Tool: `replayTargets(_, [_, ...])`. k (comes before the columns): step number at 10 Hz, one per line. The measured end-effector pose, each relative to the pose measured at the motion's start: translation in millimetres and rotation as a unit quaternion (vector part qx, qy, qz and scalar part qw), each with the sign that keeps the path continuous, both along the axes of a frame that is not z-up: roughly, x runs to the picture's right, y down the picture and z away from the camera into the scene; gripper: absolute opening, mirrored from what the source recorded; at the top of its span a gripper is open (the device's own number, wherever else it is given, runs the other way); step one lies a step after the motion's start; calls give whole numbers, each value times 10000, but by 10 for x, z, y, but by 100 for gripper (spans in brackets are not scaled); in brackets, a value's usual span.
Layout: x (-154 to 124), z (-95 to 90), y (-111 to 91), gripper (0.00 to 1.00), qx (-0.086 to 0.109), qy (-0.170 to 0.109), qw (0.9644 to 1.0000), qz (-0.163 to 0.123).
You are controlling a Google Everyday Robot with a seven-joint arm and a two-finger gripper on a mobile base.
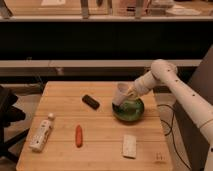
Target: Place the ceramic cup in the ceramic bowl
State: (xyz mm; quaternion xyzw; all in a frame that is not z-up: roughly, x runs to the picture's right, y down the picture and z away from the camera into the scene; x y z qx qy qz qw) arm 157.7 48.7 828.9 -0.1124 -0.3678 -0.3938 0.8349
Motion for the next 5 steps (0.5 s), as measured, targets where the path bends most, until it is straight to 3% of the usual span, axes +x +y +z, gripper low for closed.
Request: replayTargets(5, [88,11,8,0,-10,6,10000,20])
